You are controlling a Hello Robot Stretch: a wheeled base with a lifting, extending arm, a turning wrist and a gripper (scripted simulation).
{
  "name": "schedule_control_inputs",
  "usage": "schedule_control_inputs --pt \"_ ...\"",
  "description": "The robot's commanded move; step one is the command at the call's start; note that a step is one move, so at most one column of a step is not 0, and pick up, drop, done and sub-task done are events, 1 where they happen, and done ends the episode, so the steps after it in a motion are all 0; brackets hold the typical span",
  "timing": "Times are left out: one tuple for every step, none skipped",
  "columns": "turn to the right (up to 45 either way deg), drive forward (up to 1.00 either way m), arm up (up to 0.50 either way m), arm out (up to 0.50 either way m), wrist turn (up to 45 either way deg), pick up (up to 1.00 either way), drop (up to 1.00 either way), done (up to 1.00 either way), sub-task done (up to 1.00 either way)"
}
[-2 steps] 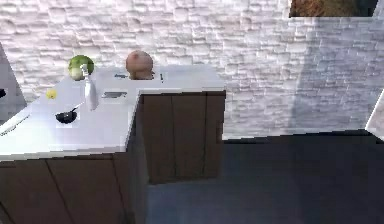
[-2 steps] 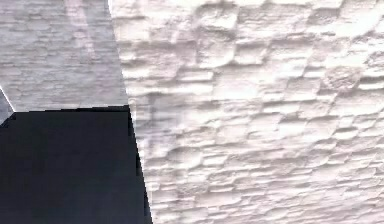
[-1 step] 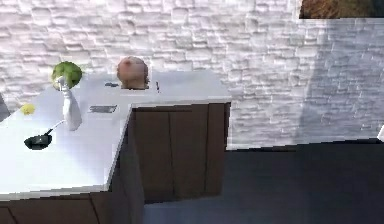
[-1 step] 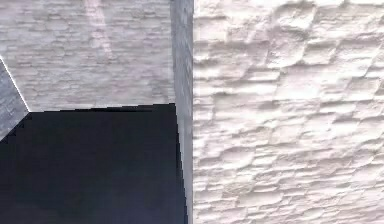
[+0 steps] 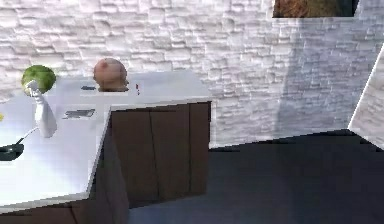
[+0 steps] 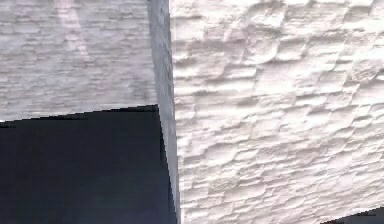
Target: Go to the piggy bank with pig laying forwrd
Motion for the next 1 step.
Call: schedule_control_inputs --pt "0.0 0.55 0.00 0.00 0.0 0.00 0.00 0.00 0.00"
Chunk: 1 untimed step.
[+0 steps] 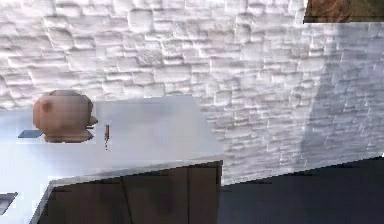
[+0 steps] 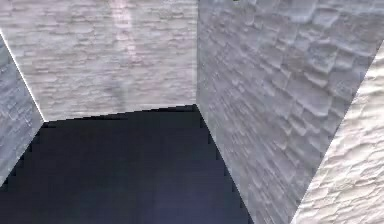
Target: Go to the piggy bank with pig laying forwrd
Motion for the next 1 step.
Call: schedule_control_inputs --pt "-30.0 0.00 0.00 0.00 0.0 0.00 0.00 0.00 0.00"
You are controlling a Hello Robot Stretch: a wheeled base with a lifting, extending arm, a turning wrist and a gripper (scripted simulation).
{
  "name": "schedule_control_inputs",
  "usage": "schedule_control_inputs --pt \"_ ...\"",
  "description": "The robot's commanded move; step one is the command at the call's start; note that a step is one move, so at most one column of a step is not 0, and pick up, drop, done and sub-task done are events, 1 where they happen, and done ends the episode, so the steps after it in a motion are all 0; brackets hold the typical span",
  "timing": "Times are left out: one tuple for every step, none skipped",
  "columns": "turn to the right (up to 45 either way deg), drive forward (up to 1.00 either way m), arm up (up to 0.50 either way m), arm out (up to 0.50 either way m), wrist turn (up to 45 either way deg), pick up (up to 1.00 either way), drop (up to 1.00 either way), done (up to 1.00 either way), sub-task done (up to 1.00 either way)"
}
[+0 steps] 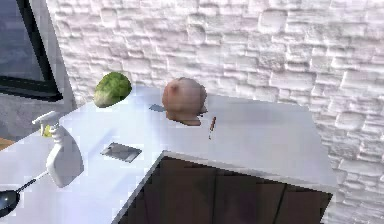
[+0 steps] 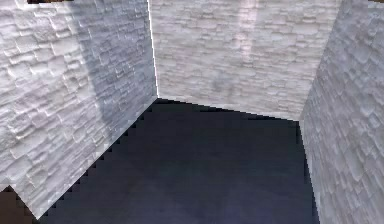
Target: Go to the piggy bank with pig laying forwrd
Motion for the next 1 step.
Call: schedule_control_inputs --pt "0.0 0.00 0.00 0.00 0.0 0.00 0.00 1.00 0.00"
